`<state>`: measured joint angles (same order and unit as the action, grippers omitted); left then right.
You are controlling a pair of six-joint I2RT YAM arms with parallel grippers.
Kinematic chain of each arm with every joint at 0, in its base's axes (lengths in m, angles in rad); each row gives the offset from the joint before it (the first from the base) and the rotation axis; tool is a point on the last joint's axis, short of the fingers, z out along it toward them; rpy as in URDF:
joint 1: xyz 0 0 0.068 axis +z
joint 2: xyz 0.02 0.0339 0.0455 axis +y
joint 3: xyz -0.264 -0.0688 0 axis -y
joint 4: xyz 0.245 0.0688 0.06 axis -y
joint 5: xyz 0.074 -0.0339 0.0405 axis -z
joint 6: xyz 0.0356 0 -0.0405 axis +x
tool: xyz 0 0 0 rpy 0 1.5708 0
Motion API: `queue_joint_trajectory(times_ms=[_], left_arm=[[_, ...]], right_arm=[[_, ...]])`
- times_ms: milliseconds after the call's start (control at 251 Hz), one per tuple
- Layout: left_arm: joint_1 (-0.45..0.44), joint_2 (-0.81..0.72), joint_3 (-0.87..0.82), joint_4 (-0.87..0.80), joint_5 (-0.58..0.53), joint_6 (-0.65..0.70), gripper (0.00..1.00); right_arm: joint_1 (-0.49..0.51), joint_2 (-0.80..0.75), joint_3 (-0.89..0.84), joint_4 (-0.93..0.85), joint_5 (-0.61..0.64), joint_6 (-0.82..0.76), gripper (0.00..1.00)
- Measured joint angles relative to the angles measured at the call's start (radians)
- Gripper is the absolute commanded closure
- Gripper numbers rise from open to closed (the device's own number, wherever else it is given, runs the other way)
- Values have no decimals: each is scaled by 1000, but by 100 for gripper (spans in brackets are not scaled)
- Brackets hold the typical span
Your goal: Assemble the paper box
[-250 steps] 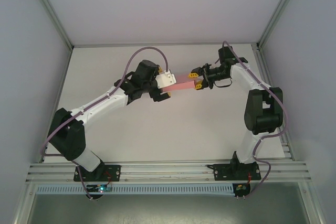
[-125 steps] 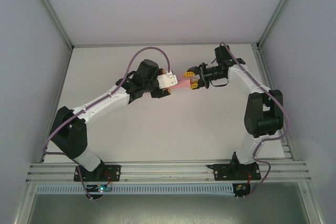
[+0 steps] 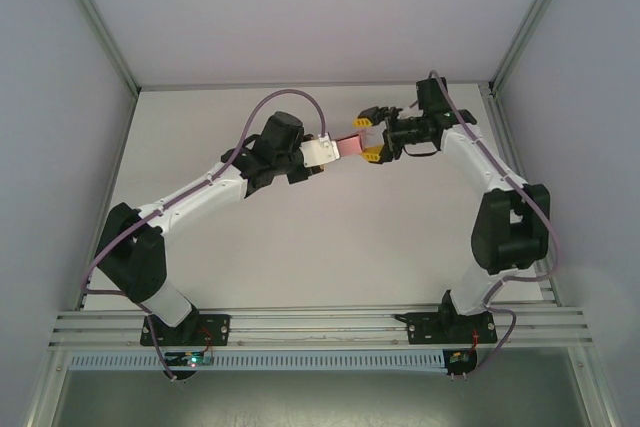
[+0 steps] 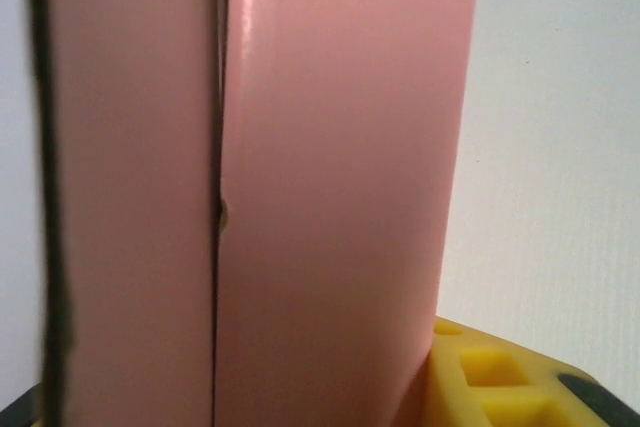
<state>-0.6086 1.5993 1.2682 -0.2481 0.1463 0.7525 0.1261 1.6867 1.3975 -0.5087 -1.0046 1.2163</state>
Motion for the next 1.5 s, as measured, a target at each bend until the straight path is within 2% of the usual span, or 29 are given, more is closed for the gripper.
queue_joint_trajectory(times_ms=[164,267,391,511,666,690,806,982,1101,1401,1500], left_arm=[[0,6,20,-104,23,0,68],[5,14,50,-218,70,8,69],[20,34,104,-383,146,34,69],[28,102,184,-528,180,55,69],[28,226,276,-661,190,60,69],[28,242,285,-673,190,60,69],[28,280,296,-708,190,63,69],[35,290,313,-726,198,68,69],[47,306,322,-724,204,66,70],[61,355,343,-718,219,52,69],[61,359,343,-717,220,51,69]], right_arm=[[-120,-98,0,102,158,-124,2],[-193,-182,-31,192,305,-297,2],[-209,-361,-198,378,430,-473,2],[-224,-520,-402,565,447,-522,2],[-227,-548,-512,660,338,-654,2],[-211,-548,-525,660,319,-687,2],[-86,-547,-543,573,264,-882,14],[109,-479,-462,293,329,-1166,18],[127,-407,-437,203,377,-1240,28],[163,-217,-414,143,367,-1307,38],[173,-162,-396,146,378,-1308,51]])
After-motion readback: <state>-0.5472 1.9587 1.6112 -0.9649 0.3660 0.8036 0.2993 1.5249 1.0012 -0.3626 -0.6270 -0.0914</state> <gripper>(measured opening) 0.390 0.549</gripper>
